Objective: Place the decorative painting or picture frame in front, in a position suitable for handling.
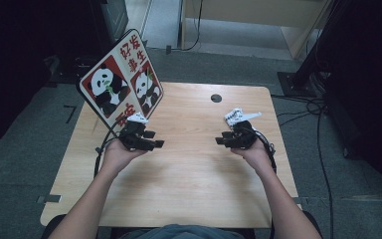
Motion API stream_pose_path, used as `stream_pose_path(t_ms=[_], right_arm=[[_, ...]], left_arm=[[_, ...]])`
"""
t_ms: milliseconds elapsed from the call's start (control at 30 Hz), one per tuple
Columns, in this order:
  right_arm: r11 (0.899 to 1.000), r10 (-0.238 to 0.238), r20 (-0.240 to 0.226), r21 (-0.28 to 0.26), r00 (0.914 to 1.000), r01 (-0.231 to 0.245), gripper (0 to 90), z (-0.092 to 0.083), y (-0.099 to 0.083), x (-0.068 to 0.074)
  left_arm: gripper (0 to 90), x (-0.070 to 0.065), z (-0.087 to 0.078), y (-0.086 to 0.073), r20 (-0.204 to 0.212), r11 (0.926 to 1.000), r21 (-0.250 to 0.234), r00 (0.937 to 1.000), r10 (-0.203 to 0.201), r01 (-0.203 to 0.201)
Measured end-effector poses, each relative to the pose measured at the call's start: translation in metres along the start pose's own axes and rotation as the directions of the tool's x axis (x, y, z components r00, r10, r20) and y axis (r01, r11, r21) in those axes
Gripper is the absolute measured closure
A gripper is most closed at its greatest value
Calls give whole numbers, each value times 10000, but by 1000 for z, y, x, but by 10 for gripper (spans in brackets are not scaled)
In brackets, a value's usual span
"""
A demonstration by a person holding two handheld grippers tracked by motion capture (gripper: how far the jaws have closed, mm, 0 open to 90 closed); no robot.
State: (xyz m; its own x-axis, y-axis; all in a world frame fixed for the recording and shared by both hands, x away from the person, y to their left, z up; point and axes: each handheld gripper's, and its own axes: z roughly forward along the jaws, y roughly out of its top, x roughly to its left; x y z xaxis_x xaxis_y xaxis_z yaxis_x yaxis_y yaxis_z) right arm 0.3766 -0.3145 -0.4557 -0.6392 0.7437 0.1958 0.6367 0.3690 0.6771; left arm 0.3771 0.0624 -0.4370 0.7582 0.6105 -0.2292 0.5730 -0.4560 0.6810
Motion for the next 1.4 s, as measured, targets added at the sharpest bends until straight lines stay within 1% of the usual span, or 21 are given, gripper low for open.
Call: stream_pose_path(t_ms=[33,100,133,200,267,300,333,367,467,533,833,933,1233,1400], right_arm=[[10000,-92,143,-26,9999,92,580,0,0,0],[10000,-71,159,-13,9998,71,579,-1,0,-1],[9998,196,203,77,9996,-198,556,-1,0,-2],[9997,226,130,25,9997,-226,538,-2,0,-3],[9997,258,117,-3,9996,-258,530,-2,0,-4],[9992,375,16,-111,9993,-375,528,-4,0,-6],[9992,375,16,-111,9993,-375,528,-4,0,-6],[9987,469,-36,-206,9989,-470,523,-5,0,-8],[9982,556,9,-205,9985,-556,517,-7,0,-8],[9983,544,47,-230,9985,-543,505,-7,-1,-10],[9986,498,112,-197,9987,-496,504,-7,-1,-10],[9989,458,109,-85,9989,-457,503,-7,-1,-10],[9991,425,137,-29,9990,-424,501,-6,-1,-9],[9993,367,169,75,9992,-368,500,-6,-2,-9]], left_arm=[[405,0,0,0,5,10000,15,10000,8,-8],[405,0,1,0,-39,10000,8,10000,-3,3],[405,1,0,0,-5,10000,13,10000,-21,21],[405,2,1,0,-31,9999,19,9999,-133,133],[405,2,1,0,-44,9999,80,9999,-131,132],[405,2,1,-1,-57,9998,84,9998,-206,206],[405,2,1,-1,-57,9998,84,9998,-206,206],[405,2,1,-1,-62,9997,78,9997,-226,227],[405,3,0,-1,-72,9997,49,9997,-245,246],[405,2,0,-1,-84,9997,57,9996,-254,254],[405,4,-1,-1,-92,9994,57,9993,-353,354],[405,5,-2,-1,-98,9993,40,9992,-382,382],[405,4,-2,-1,-149,9994,68,9993,-339,340],[405,5,-5,-1,-141,9995,-1,9994,-325,325]])
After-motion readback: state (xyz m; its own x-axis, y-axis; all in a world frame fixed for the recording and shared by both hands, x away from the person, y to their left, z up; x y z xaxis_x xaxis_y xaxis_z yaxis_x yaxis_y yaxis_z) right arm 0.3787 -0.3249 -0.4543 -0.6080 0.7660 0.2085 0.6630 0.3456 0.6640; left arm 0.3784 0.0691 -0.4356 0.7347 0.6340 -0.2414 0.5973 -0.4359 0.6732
